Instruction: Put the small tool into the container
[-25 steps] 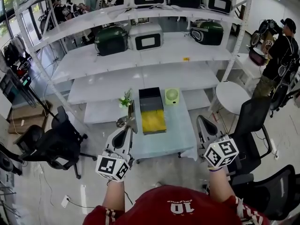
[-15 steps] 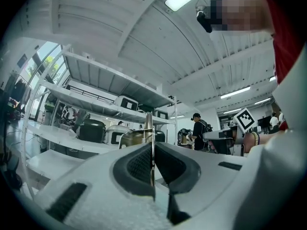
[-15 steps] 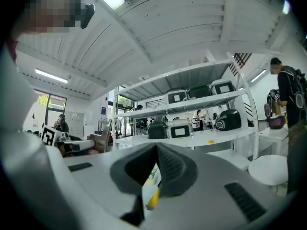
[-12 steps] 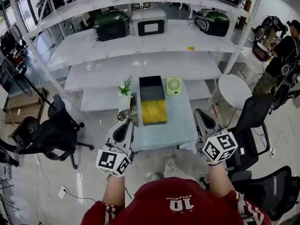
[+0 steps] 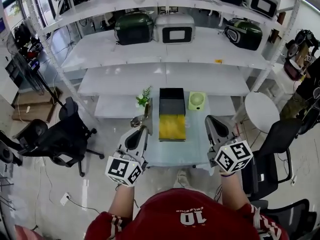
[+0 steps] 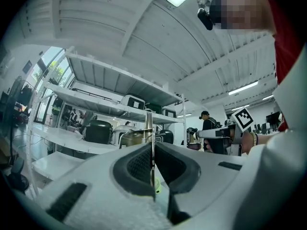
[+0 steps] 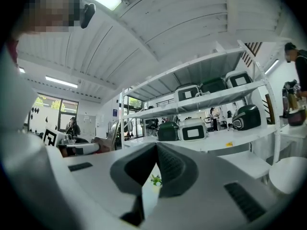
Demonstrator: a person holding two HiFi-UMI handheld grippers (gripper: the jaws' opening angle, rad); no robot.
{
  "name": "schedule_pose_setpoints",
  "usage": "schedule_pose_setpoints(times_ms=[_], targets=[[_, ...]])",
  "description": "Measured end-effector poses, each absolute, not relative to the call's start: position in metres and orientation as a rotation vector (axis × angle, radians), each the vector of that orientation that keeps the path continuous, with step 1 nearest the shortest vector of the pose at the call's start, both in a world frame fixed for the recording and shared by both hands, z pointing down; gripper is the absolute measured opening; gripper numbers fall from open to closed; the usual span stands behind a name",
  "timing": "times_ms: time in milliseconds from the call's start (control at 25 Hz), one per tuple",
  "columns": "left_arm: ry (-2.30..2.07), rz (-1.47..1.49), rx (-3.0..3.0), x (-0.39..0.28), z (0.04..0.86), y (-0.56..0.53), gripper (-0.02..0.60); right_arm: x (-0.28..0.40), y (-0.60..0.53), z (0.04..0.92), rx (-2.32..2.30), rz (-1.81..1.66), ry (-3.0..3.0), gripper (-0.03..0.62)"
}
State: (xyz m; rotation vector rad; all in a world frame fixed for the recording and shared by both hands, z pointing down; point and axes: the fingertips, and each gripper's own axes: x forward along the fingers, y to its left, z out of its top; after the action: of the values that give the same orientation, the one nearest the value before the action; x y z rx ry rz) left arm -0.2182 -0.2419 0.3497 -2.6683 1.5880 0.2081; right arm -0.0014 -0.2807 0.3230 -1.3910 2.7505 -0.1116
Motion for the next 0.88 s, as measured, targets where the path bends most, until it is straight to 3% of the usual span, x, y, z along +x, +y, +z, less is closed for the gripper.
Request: schedule_pose_setpoints(times_ms=[880], targets=[[1.429,-0.239,-2.677,-0.157,0.436,-0.326,0.008,0.005,-0.373,0.399,-1.338,-0.278,2.866,0.005]])
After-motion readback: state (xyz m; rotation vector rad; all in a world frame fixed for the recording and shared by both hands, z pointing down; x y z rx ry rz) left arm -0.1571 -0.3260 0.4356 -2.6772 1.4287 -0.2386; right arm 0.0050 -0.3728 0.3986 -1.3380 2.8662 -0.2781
